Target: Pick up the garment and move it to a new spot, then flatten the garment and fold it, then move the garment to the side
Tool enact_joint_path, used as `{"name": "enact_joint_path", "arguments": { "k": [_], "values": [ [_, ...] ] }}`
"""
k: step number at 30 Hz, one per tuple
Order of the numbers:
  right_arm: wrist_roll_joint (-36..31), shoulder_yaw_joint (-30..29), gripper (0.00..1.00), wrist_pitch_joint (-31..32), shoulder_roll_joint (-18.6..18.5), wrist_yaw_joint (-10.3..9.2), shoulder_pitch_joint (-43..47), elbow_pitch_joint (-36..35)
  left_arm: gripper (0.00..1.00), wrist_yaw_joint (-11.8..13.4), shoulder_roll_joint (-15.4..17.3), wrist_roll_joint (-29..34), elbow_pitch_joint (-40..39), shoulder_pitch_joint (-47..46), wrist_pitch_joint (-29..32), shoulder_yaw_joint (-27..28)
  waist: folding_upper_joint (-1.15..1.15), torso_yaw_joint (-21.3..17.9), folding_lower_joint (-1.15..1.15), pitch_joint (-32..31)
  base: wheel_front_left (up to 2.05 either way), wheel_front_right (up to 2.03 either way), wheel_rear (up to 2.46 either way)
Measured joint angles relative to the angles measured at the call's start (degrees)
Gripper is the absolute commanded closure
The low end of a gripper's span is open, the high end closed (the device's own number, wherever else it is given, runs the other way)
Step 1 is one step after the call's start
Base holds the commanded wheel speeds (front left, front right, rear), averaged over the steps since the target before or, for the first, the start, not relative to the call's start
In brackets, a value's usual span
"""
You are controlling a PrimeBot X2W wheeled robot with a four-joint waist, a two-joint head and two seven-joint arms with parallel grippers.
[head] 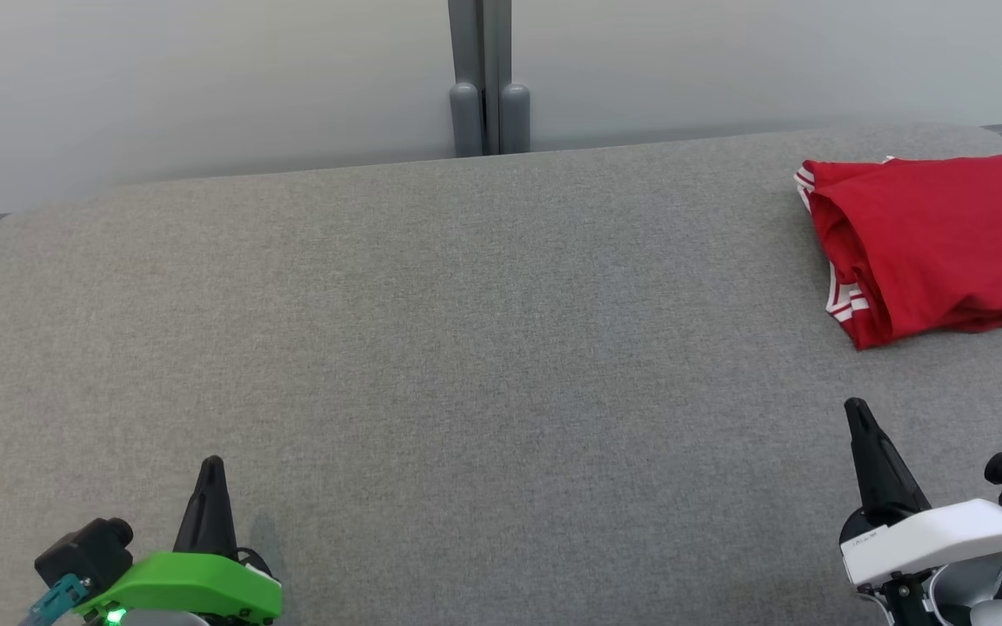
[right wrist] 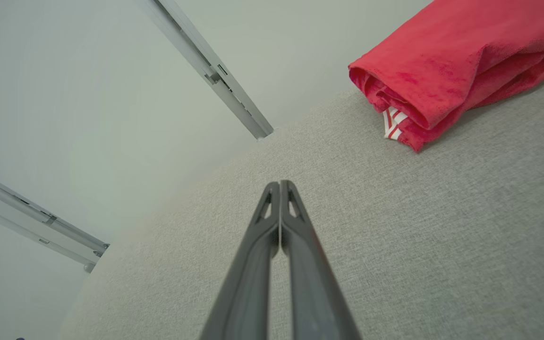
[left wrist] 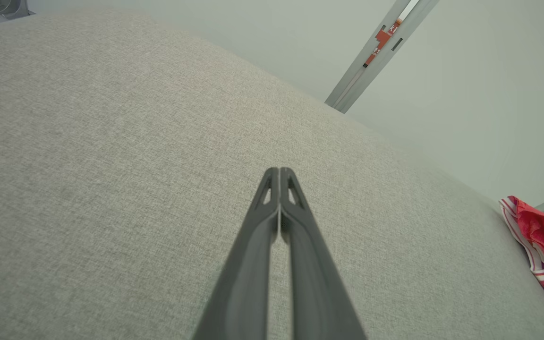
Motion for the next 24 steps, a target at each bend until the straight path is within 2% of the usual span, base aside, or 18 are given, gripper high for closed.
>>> {"name": "enact_joint_path", "arguments": {
  "k": [24],
  "values": [
    [17.84, -0.78, 1.0, 2.0, 0.27, 0.0, -3.28, 3.98, 1.0, -2.76, -1.12, -17.51, 0.16, -1.88, 4.75, 3.75, 0.0, 0.35, 0.0, -0.6, 0.0, 0.0, 0.0]
  ]
}}
